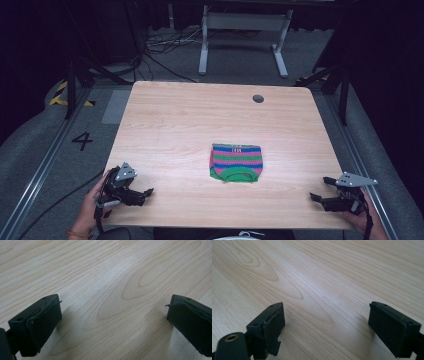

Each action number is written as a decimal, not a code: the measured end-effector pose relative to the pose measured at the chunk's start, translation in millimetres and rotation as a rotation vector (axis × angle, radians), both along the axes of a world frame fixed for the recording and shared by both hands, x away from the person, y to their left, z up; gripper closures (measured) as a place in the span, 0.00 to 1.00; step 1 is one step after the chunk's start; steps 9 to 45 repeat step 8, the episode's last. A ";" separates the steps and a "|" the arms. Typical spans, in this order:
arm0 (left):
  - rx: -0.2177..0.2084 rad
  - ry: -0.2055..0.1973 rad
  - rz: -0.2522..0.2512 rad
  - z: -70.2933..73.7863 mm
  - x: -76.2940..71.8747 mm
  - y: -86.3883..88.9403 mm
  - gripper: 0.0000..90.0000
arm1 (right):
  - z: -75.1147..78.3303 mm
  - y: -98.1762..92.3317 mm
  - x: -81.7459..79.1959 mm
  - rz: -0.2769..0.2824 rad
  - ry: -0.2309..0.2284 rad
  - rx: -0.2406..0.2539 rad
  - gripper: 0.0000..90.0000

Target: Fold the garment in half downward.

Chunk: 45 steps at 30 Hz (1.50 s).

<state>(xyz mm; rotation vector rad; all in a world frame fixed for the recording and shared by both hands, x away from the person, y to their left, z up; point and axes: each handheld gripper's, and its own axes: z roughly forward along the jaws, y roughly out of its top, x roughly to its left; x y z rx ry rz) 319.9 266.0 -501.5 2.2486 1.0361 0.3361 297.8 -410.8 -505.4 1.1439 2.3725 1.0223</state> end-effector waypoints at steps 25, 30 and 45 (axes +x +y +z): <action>0.000 0.000 0.000 0.0 0.0 0.0 0.00 | 0.0 0.2 -0.4 -0.005 0.000 0.000 0.15; 0.000 0.000 0.000 0.0 0.0 0.0 0.00 | 0.0 0.2 -0.4 -0.005 0.000 0.000 0.15; 0.000 0.000 0.000 0.0 0.0 0.0 0.00 | 0.0 0.2 -0.4 -0.005 0.000 0.000 0.15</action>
